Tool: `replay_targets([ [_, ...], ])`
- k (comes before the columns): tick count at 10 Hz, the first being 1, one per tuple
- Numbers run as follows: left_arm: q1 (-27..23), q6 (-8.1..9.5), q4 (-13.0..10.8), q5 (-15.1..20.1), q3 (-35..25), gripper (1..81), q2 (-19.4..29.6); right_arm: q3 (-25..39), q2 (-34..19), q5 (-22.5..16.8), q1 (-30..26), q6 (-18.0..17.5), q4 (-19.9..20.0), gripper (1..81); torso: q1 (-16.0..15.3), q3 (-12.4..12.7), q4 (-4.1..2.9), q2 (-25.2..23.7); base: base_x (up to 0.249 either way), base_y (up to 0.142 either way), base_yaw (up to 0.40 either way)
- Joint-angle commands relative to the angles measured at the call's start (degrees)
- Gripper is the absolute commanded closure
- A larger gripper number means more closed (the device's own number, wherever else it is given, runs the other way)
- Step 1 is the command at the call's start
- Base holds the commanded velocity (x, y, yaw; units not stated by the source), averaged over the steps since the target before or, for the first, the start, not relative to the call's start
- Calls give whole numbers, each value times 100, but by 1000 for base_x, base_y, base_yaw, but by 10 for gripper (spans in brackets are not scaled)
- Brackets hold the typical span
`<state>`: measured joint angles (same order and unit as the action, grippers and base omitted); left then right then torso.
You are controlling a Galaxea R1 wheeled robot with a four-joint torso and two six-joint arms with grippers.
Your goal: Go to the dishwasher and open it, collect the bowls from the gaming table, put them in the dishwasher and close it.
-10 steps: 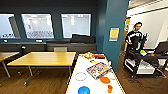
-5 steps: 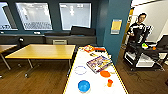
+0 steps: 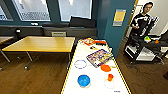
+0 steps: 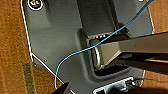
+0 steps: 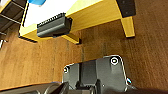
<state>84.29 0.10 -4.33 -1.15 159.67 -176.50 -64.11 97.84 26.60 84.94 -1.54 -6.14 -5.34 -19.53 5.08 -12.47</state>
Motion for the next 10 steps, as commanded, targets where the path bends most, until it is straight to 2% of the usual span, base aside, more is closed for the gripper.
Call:
replay_targets([
  [1,-144,17,20,361,-15,10,-35,189,-236,-1488,-1675,-5,640,10,0,2,0,0,0,0,0],
  [3,-144,17,20,361,-15,10,-44,354,-357,-2077,-2527,-5,833,10,-2,5,0,2,0,0,0],
  [5,-144,25,20,361,-15,10,-44,812,-971,-2822,-3705,-40,1122,10,-5,2,0,2,0,0,0],
  [6,-145,25,20,361,-15,10,-53,831,-1106,-3368,-4259,-49,1351,10,-5,0,0,5,0,0,0],
  [8,-162,25,20,369,-15,10,-62,585,-1080,-3890,-4858,-136,1564,10,-7,-2,0,7,0,0,0],
  [10,-162,25,11,369,-15,10,-53,462,-1054,-4267,-5429,-426,1564,10,-7,-381,0,7,0,0,0],
])
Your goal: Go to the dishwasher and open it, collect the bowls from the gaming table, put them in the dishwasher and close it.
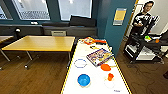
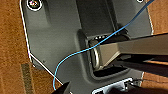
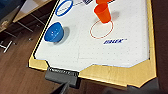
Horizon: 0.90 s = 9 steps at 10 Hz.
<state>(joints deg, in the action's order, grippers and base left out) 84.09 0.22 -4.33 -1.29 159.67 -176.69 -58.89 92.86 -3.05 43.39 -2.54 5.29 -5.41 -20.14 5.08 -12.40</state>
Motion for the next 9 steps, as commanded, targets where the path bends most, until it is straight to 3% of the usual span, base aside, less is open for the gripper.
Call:
replay_targets([
  [1,-143,13,11,384,-15,10,-33,-78,-538,-1461,-1545,-492,403,10,0,-401,0,0,0,0,0],
  [3,-151,13,20,384,-6,10,-7,-139,-449,-1787,-2081,-740,385,10,0,-580,0,0,0,0,0],
  [4,-143,13,20,384,-6,10,-7,-288,-344,-2007,-2311,-959,350,10,-2,-437,0,4,0,0,0],
  [7,-151,22,28,384,-6,10,2,-1008,227,-2735,-3268,-1521,341,10,-4,-540,0,6,0,0,0],
  [9,-160,22,72,375,3,10,11,-1518,649,-2869,-3533,-1706,341,10,-6,-537,0,9,0,0,0],
])
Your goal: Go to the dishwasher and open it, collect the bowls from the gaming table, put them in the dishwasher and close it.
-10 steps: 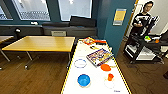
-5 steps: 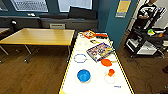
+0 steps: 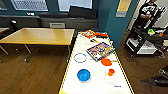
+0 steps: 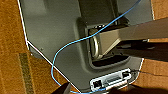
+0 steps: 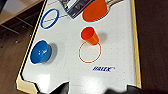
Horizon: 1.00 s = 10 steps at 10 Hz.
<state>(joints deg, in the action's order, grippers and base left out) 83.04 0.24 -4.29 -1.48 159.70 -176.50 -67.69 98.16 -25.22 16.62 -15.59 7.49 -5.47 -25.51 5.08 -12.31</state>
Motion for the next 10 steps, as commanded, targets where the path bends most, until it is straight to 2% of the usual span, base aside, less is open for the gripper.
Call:
replay_targets([
  [1,-64,20,121,394,0,10,-9,-910,355,-642,-839,-401,122,10,0,0,0,0,0,0,0],
  [3,-65,20,130,394,9,10,-9,-1341,550,-528,-751,-392,78,10,-2,-2,0,2,0,0,0],
  [6,-99,20,165,402,9,10,-26,-1736,725,105,-733,-392,86,10,-2,-5,0,2,0,0,0],
  [8,-117,20,174,402,9,10,-27,-2272,1208,105,-786,-410,130,10,-2,-5,0,2,0,0,0],
  [10,-117,20,253,402,10,10,-9,-2502,1691,114,-777,-427,148,10,-5,-7,0,2,0,0,0],
])
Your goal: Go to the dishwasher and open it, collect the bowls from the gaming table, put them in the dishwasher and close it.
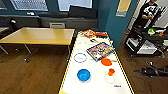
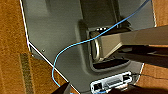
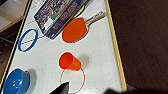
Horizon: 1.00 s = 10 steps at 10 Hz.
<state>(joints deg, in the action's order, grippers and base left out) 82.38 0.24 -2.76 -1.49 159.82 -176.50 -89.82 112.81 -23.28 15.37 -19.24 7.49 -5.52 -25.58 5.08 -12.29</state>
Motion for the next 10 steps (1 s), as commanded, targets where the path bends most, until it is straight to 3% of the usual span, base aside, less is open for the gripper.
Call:
replay_targets([
  [1,-51,20,117,404,-3,10,-9,-333,436,-80,-600,-115,139,10,0,0,0,0,0,0,0],
  [4,-51,20,126,404,14,10,9,-641,860,-36,-494,-141,157,10,0,-2,0,2,0,0,0],
  [6,-51,20,126,404,14,10,9,-982,990,-79,-688,-492,157,10,0,-4,0,4,0,0,0],
  [10,-51,20,126,404,14,10,17,-1687,1677,-159,-794,-511,157,10,-2,-4,0,6,0,0,0],
])
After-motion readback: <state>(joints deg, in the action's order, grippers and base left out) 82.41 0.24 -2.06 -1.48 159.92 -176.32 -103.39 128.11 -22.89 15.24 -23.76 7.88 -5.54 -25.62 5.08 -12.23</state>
